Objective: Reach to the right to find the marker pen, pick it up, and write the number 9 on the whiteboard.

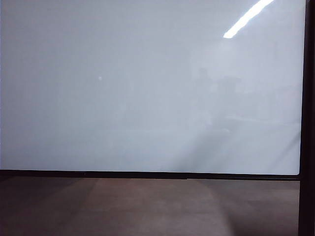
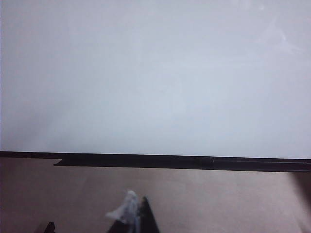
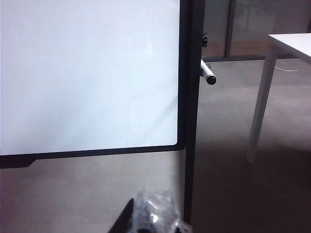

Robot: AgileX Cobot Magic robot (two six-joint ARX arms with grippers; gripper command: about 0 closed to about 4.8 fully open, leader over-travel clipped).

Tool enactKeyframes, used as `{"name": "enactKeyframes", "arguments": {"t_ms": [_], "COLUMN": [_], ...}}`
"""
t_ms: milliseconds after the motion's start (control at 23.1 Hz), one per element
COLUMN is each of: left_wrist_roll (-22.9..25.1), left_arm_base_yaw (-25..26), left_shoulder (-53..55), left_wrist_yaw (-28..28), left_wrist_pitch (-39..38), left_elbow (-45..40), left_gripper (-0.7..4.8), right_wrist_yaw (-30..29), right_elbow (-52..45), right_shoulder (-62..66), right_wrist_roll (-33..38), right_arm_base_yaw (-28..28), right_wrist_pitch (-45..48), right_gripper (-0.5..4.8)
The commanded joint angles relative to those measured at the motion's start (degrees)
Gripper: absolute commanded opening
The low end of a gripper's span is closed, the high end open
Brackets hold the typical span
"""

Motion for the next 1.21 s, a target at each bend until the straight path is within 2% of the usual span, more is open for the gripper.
{"name": "enactKeyframes", "arguments": {"t_ms": [43, 606, 692, 1038, 1211], "left_wrist_roll": [-0.2, -0.2, -0.2, -0.2, -0.2], "left_arm_base_yaw": [0.0, -1.1, -3.9, -20.9, -28.9], "left_shoulder": [0.0, -0.1, -0.1, -0.1, -0.1], "left_wrist_yaw": [-0.1, -0.3, -1.0, -1.2, -1.2], "left_wrist_pitch": [0.5, 0.5, 0.5, 0.5, 0.5], "left_elbow": [0.0, 0.0, 0.0, 0.0, 0.0], "left_gripper": [-0.05, -0.05, -0.05, -0.05, -0.05], "right_wrist_yaw": [0.0, 0.0, 0.0, 0.0, 0.0], "right_elbow": [-0.1, -0.1, -0.1, -0.1, -0.1], "right_shoulder": [-0.1, -0.1, -0.1, -0.1, -0.1], "right_wrist_roll": [-0.2, -0.2, -0.1, 0.0, 2.5], "right_arm_base_yaw": [0.0, 0.0, 0.0, 0.0, 0.0], "right_wrist_pitch": [1.0, 1.0, 1.0, 1.0, 1.8], "right_gripper": [-0.08, -0.08, -0.08, -0.08, -0.08]}}
